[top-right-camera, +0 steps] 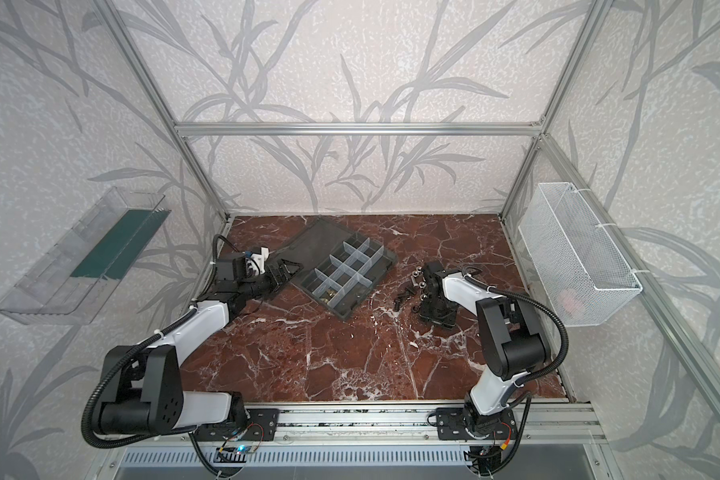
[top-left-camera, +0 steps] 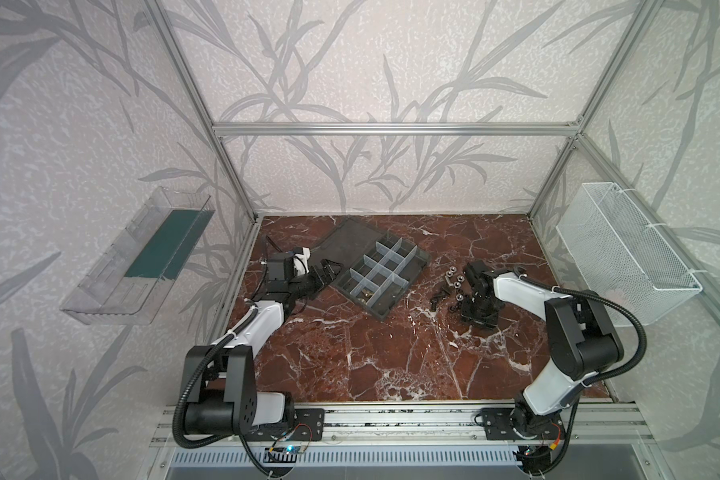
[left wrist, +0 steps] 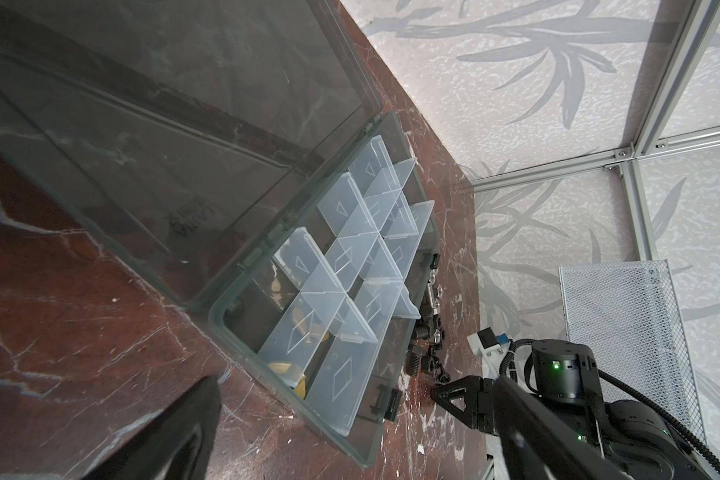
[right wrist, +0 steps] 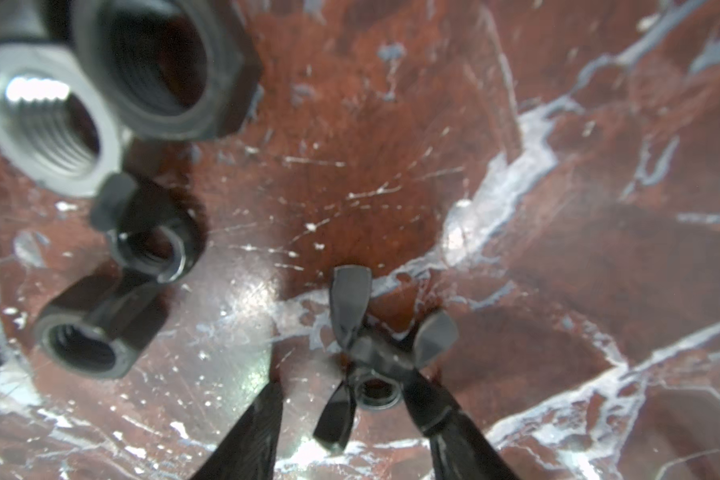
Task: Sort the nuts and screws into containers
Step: 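Lower the right gripper and grasp a black wing nut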
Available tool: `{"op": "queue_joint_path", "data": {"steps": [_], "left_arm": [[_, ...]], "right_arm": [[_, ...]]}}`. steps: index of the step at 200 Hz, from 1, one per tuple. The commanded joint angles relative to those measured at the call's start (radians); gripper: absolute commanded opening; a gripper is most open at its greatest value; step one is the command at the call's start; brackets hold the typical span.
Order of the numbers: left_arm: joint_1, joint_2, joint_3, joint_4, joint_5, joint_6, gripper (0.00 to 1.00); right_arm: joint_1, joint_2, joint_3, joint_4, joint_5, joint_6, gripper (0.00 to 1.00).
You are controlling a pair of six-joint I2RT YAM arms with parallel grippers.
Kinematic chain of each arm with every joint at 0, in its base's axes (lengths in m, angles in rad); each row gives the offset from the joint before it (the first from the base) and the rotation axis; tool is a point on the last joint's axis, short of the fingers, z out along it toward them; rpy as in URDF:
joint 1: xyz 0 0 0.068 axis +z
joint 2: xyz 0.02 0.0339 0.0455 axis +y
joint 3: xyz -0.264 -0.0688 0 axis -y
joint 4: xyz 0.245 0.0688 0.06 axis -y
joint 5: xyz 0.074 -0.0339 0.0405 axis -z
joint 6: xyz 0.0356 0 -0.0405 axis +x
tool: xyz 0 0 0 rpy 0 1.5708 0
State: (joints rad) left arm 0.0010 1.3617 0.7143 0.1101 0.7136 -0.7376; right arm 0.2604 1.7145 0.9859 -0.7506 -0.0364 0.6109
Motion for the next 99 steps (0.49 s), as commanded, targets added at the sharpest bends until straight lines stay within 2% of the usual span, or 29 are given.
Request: {"op": "queue_joint_path", "data": {"steps": [1, 52, 99], "left_arm": [[-0.004, 0.009, 0.024, 0.029, 0.010, -0.011, 0.99], [-0.004, 0.007, 0.020, 0.036, 0.006, -0.017, 0.99], [-0.004, 0.008, 0.016, 0.040, 0.009, -0.016, 0.99]], "right_arm": [[-0.009, 0.068, -0.008, 0.076, 0.002, -0.031, 0.54], [-0.009, 0.080, 0.010, 0.064, 0.012, -0.049, 0.42], [-0.009, 0.079, 0.008, 0.066, 0.004, -0.055, 0.24]]}}
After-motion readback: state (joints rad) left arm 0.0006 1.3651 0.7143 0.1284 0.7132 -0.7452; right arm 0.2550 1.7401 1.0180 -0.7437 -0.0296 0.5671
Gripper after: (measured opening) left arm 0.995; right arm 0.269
